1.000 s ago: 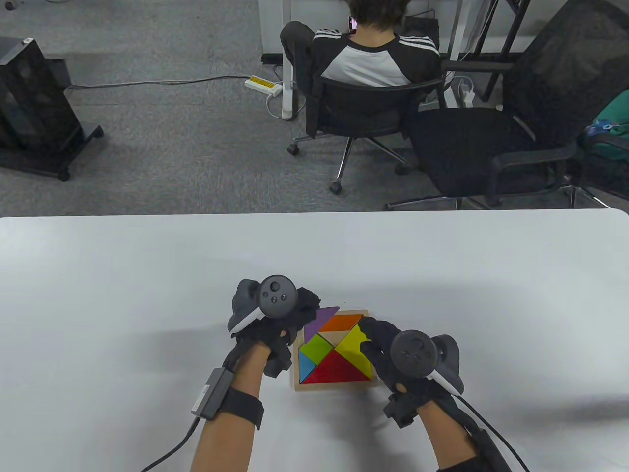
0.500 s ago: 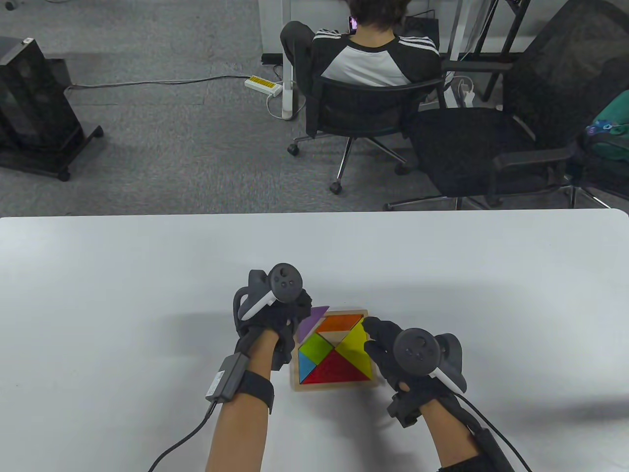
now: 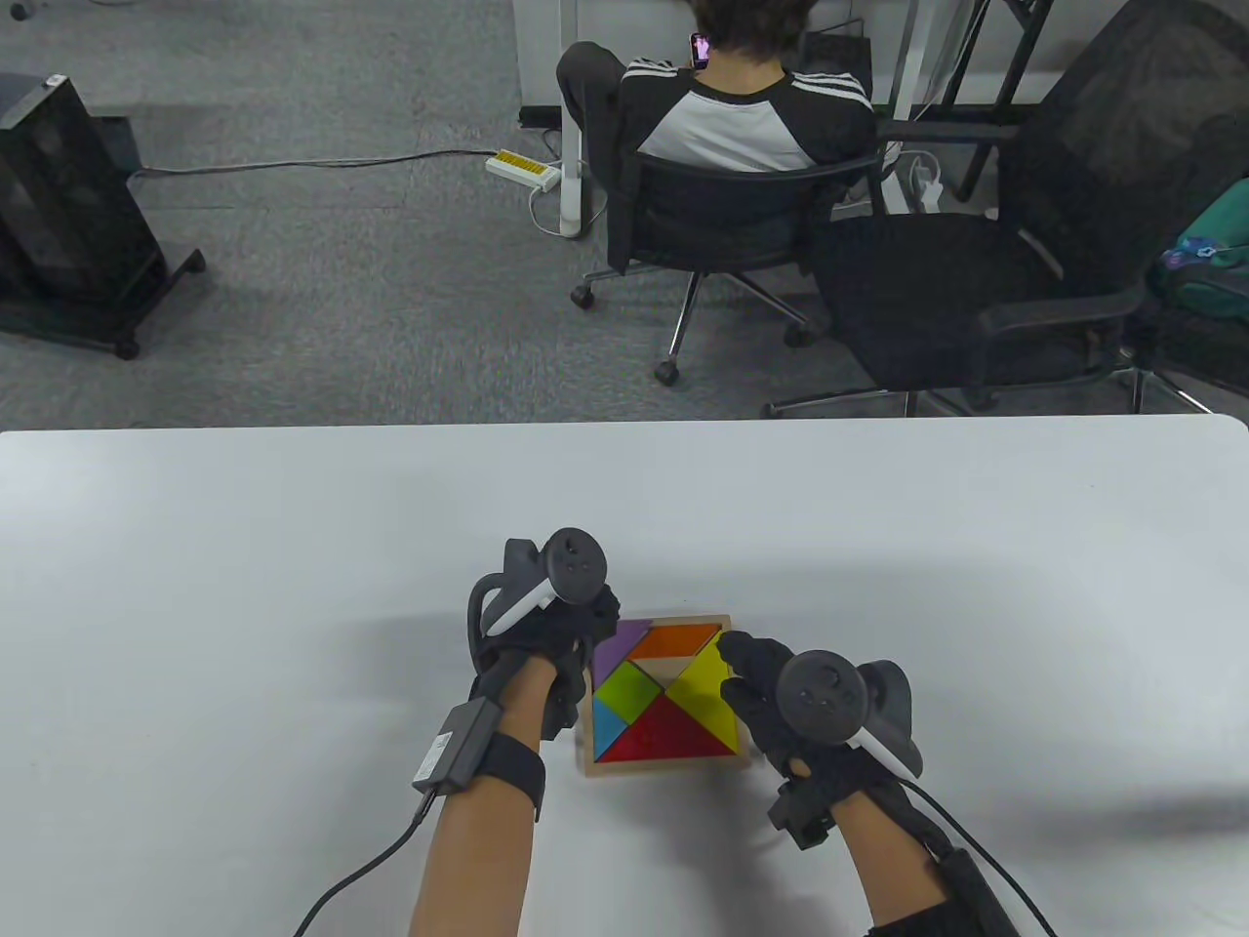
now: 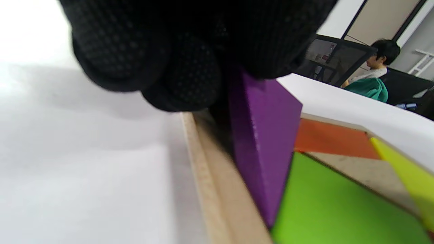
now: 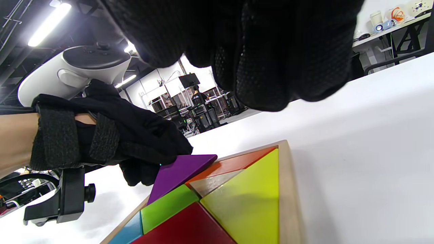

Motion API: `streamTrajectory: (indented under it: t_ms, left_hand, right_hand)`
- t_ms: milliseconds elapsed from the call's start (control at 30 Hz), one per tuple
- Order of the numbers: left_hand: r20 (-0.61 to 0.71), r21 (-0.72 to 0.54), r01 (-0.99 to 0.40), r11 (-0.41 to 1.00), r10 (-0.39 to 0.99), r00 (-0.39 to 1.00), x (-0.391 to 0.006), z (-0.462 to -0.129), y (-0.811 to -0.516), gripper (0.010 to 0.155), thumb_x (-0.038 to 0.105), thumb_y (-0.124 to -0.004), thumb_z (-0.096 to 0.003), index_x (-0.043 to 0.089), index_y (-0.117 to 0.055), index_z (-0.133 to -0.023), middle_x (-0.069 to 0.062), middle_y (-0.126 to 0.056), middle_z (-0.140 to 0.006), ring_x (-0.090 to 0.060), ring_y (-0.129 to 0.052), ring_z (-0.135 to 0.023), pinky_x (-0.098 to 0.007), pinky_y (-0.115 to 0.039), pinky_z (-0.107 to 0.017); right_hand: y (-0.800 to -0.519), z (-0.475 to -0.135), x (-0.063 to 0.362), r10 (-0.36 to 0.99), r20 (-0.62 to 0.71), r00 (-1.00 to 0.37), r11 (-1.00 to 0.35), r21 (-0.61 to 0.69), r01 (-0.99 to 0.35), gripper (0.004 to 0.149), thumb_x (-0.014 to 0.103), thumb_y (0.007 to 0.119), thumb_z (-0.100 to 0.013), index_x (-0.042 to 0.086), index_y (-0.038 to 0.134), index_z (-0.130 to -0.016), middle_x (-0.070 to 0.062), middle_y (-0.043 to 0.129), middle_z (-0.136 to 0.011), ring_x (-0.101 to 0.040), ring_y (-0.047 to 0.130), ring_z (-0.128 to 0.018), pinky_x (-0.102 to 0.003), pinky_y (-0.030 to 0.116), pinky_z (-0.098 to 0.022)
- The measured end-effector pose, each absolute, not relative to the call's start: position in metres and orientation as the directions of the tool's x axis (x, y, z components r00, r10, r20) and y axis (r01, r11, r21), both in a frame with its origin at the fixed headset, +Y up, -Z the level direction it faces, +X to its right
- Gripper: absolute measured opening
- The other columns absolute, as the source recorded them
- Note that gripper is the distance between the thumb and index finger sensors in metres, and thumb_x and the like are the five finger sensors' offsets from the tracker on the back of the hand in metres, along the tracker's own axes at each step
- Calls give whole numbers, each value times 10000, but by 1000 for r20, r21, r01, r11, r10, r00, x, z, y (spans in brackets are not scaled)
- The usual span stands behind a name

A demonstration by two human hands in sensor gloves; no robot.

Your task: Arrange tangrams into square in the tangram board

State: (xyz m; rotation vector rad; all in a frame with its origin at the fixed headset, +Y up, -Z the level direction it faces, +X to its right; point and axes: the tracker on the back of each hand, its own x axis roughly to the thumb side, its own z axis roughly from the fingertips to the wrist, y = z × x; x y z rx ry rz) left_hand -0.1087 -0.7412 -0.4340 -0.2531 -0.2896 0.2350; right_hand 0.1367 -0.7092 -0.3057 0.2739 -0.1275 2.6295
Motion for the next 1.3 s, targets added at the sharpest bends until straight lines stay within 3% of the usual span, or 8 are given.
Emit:
streamTrajectory:
  t_ms: [200, 567, 867, 1067, 1300]
  left_hand:
    - [358, -162, 6, 987, 53, 932, -96, -426, -743, 442, 332, -891, -458, 212, -901, -883, -100, -1019, -806, -284, -1091, -488, -350, -959, -343]
    - [388, -86, 117, 989, -75, 919, -87, -420, -752, 464, 361, -891, -445, 237, -881, -893, -96, -956, -844, -271, -1078, -513, -352, -953, -365]
    - [401, -72, 72, 995, -37, 915, -85, -408, -739, 546, 383, -888, -443, 198, -839, -954, -138, -921, -921, -298, -1070, -547, -365, -950, -369]
    - [435, -15, -53, 999, 54, 899, -88, -382, -698, 614, 415, -878, -441, 177, -796, -1001, -169, -880, -977, -350, -1048, -629, -382, -948, -376]
    - [477, 57, -201, 978, 150, 866, -99, -340, -654, 646, 416, -877, -442, 184, -760, -1034, -162, -836, -1031, -412, -1001, -741, -442, -937, -425]
  right_hand:
    - [-710, -307, 139, 457, 207, -865, -879, -40, -474, 544, 282, 808, -487, 66, 740, -981, -187, 844, -936, -404, 985, -699, -559, 855, -553]
    - [-710, -307, 140, 442, 206, -873, -887, -42, -459, 547, 287, 808, -487, 66, 738, -983, -186, 842, -940, -408, 981, -704, -563, 849, -558]
    - [-704, -304, 138, 380, 215, -900, -918, -31, -395, 619, 380, 778, -490, 69, 697, -1020, -210, 773, -1004, -465, 902, -791, -609, 779, -611]
    - [-687, -296, 132, 261, 222, -939, -960, -37, -276, 717, 473, 741, -485, 90, 615, -1078, -234, 660, -1092, -520, 773, -915, -659, 679, -676]
    - [-669, -289, 134, 236, 215, -948, -967, -41, -250, 805, 530, 716, -479, 88, 521, -1122, -256, 548, -1151, -561, 638, -999, -703, 570, -719]
